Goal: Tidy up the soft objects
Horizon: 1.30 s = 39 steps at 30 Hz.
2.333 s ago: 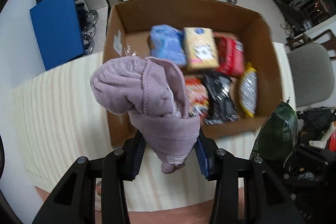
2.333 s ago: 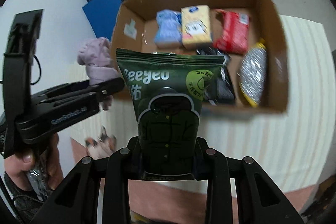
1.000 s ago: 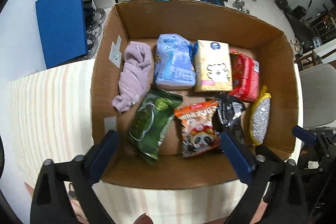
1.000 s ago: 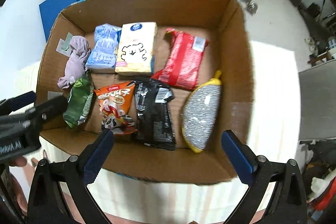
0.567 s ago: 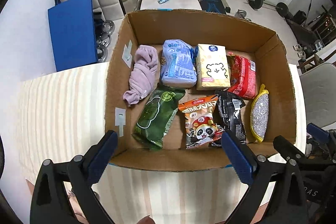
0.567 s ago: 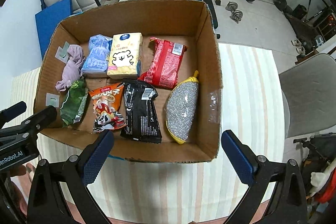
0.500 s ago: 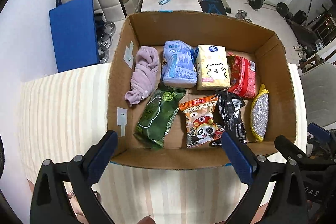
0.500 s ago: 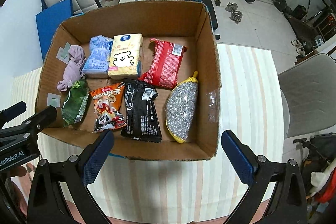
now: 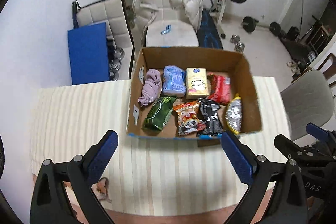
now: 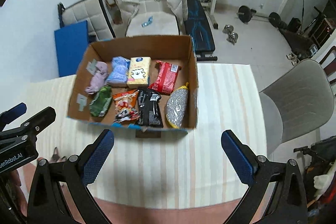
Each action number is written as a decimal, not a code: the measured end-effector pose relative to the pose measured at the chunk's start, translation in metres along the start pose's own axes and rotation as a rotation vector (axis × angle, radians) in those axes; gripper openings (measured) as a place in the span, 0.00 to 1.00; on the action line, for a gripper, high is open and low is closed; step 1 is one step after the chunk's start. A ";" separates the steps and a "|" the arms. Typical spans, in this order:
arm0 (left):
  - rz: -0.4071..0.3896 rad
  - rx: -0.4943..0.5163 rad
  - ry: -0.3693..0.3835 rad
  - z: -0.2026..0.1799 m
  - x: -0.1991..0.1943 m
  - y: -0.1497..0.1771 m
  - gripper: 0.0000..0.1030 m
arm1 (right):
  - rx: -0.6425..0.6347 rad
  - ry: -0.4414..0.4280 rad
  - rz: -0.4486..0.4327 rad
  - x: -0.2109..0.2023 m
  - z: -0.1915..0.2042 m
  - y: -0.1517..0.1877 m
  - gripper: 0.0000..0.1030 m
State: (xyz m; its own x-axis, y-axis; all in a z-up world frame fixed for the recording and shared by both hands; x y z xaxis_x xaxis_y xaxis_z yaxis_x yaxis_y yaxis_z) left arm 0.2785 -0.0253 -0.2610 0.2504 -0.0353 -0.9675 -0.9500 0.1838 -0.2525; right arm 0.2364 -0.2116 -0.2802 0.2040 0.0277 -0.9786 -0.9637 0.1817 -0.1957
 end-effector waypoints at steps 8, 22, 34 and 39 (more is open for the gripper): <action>-0.100 -0.010 -0.012 -0.005 -0.084 0.049 0.98 | -0.007 0.011 -0.134 -0.092 -0.001 0.052 1.00; -0.181 -0.007 0.017 -0.007 -0.168 0.094 0.98 | -0.049 -0.018 -0.218 -0.193 0.002 0.124 1.00; -0.205 -0.018 0.005 -0.002 -0.169 0.097 0.98 | -0.024 0.013 -0.227 -0.196 -0.005 0.122 1.00; -0.229 -0.017 -0.012 -0.004 -0.170 0.097 1.00 | 0.006 0.031 -0.248 -0.196 -0.014 0.111 1.00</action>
State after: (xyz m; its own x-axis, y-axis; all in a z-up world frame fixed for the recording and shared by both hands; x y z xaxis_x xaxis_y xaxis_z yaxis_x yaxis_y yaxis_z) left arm 0.1432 -0.0058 -0.1215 0.4621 -0.0626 -0.8846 -0.8710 0.1558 -0.4660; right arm 0.0868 -0.2101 -0.1110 0.4283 -0.0489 -0.9023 -0.8838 0.1854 -0.4296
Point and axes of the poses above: each gripper's, at about its wrist camera, not at the fingertips, and x roughly the way its jaws point, z to its left, y to its underside, the point moved 6 cm from there along x, roughly the way its jaws point, and after that the axes turned 11 degrees about z, right-handed, at the moved point
